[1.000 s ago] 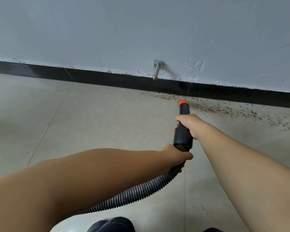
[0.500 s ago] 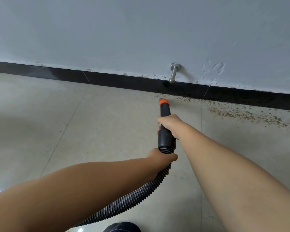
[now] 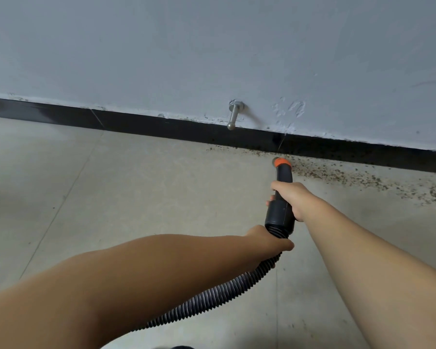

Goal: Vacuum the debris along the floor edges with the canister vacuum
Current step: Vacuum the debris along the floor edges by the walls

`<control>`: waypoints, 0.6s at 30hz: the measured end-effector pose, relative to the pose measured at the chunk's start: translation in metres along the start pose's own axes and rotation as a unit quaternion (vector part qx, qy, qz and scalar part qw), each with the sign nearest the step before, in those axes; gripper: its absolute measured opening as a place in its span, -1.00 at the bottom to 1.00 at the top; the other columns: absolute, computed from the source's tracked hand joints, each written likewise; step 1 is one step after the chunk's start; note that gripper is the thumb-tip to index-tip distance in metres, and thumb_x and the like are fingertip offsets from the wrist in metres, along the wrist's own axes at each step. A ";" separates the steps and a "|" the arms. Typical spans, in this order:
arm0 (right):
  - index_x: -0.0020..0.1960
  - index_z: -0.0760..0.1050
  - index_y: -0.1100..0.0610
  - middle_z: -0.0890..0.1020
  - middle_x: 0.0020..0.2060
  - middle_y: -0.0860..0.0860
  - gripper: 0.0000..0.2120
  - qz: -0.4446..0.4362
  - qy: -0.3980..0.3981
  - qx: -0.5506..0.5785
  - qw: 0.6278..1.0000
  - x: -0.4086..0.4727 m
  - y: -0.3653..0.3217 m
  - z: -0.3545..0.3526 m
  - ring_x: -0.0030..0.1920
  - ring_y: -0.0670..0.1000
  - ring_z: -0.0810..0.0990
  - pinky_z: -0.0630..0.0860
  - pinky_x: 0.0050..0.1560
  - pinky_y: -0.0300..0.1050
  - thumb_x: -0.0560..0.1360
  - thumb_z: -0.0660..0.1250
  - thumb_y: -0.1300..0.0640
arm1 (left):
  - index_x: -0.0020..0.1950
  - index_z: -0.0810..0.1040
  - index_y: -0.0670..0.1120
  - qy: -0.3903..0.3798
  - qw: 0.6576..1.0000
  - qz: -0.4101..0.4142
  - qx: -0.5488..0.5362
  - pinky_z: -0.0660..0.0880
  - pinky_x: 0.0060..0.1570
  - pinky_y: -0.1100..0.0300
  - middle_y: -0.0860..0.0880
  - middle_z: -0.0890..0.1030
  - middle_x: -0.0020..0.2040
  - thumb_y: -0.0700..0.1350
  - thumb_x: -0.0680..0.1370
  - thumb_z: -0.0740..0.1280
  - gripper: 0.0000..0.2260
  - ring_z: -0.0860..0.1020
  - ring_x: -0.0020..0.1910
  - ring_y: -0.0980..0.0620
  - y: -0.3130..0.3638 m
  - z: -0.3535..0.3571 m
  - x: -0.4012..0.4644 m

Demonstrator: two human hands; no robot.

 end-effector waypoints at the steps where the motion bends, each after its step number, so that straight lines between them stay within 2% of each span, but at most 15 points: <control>1: 0.14 0.40 0.23 0.58 -0.29 0.12 -0.75 0.003 0.001 0.006 1.000 0.001 -0.001 -0.004 -0.35 0.10 0.61 0.55 -0.34 -0.08 0.49 0.32 0.23 | 0.05 0.44 -0.18 0.001 1.000 0.003 0.004 0.43 -0.44 0.26 -0.06 0.48 -0.31 -0.12 0.48 0.38 -0.77 0.45 -0.44 0.03 0.003 0.002 0.001; 3: 0.12 0.40 0.23 0.57 -0.29 0.11 -0.77 0.004 -0.001 0.014 1.000 0.004 -0.003 -0.005 -0.39 0.08 0.61 0.53 -0.42 -0.13 0.50 0.32 0.24 | 0.05 0.44 -0.18 0.008 1.000 0.007 0.006 0.43 -0.42 0.25 -0.07 0.47 -0.31 -0.12 0.48 0.38 -0.77 0.45 -0.43 0.02 0.007 0.001 0.003; 14: 0.02 0.38 0.20 0.57 -0.31 0.11 -0.83 -0.013 -0.046 -0.020 0.999 0.001 -0.007 0.054 -0.43 0.07 0.59 0.51 -0.53 -0.20 0.47 0.32 0.25 | 0.05 0.46 -0.18 0.049 0.998 -0.008 -0.050 0.46 -0.33 0.21 -0.07 0.47 -0.31 -0.15 0.48 0.36 -0.79 0.45 -0.42 0.02 -0.020 -0.034 -0.001; 18: 0.08 0.39 0.21 0.57 -0.31 0.11 -0.79 -0.027 -0.082 -0.044 0.995 -0.004 -0.014 0.086 -0.42 0.07 0.59 0.52 -0.48 -0.19 0.47 0.32 0.26 | 0.01 0.46 -0.17 0.075 0.994 -0.012 -0.072 0.47 -0.31 0.20 -0.07 0.47 -0.32 -0.16 0.48 0.36 -0.83 0.45 -0.43 0.01 -0.029 -0.054 -0.006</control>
Point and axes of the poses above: each hand's wrist, its own x-axis towards the middle knuckle, its own z-axis out of the palm, y = z × x, the point moved 5 cm from there along x, towards the middle knuckle
